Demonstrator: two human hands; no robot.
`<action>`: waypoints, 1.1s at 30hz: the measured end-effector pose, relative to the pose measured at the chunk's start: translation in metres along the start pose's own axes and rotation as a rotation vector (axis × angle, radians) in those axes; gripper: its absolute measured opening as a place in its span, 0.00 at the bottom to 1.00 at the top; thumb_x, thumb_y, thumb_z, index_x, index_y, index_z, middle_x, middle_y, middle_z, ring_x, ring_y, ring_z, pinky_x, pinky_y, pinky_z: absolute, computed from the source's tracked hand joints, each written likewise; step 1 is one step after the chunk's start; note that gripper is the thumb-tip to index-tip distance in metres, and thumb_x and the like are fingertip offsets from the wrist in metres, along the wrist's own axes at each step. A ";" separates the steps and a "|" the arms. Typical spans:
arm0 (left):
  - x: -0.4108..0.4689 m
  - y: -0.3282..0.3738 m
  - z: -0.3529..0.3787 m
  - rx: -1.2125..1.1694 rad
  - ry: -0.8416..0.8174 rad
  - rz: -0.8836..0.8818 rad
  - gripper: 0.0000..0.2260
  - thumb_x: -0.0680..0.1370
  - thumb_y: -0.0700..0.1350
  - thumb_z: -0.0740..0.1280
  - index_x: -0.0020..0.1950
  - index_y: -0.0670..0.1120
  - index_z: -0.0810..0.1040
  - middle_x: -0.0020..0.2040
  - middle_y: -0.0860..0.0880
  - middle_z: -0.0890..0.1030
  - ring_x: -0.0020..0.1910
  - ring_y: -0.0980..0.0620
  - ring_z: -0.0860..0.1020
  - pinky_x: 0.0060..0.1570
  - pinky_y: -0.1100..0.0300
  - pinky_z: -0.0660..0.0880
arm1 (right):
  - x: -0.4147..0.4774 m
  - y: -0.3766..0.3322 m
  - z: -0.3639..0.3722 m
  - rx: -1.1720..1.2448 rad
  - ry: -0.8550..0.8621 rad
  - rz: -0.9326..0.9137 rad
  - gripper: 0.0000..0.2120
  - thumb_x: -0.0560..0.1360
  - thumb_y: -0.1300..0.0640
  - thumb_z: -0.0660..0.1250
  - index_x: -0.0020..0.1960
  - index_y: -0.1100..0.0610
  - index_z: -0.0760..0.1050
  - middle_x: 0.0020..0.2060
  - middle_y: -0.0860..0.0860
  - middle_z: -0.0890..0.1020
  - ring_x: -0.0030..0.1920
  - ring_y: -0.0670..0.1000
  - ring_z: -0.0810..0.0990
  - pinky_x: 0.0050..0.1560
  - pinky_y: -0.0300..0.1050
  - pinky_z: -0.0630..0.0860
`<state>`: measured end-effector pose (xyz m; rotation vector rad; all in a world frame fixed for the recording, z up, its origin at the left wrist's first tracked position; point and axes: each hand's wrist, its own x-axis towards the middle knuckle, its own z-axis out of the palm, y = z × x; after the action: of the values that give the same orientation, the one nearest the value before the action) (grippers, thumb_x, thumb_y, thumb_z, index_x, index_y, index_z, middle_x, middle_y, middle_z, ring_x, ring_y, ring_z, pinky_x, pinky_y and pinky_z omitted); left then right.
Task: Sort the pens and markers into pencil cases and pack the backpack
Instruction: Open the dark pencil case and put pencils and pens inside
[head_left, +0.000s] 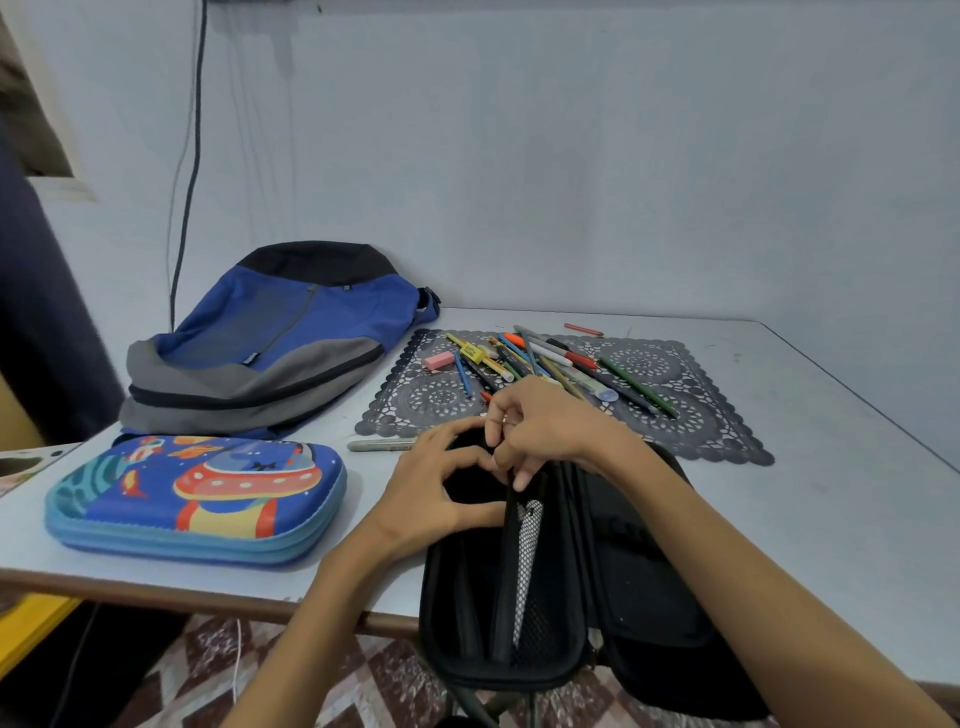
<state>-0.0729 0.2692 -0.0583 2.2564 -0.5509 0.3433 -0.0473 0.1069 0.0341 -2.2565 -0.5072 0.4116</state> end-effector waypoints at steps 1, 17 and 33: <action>0.001 0.000 0.000 0.004 0.004 -0.001 0.13 0.61 0.70 0.69 0.43 0.72 0.77 0.66 0.69 0.67 0.69 0.60 0.64 0.69 0.57 0.59 | 0.001 0.001 0.000 0.019 0.000 0.000 0.11 0.69 0.75 0.68 0.40 0.61 0.74 0.30 0.55 0.75 0.25 0.52 0.80 0.26 0.38 0.76; -0.003 0.000 0.000 -0.066 0.082 -0.047 0.15 0.63 0.67 0.69 0.45 0.62 0.79 0.65 0.62 0.71 0.69 0.59 0.66 0.67 0.60 0.60 | 0.056 0.036 -0.029 -0.473 0.477 0.044 0.07 0.76 0.60 0.64 0.49 0.58 0.80 0.46 0.54 0.83 0.42 0.53 0.81 0.38 0.43 0.73; -0.004 -0.003 -0.002 -0.036 0.371 -0.085 0.10 0.61 0.53 0.65 0.35 0.50 0.79 0.34 0.54 0.76 0.35 0.54 0.74 0.34 0.70 0.65 | 0.072 0.080 -0.027 -0.589 0.645 0.169 0.05 0.74 0.62 0.63 0.46 0.60 0.78 0.41 0.55 0.81 0.43 0.57 0.80 0.38 0.45 0.69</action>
<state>-0.0750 0.2734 -0.0606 2.1045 -0.2640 0.6848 0.0455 0.0751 -0.0174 -2.8140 -0.0953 -0.4489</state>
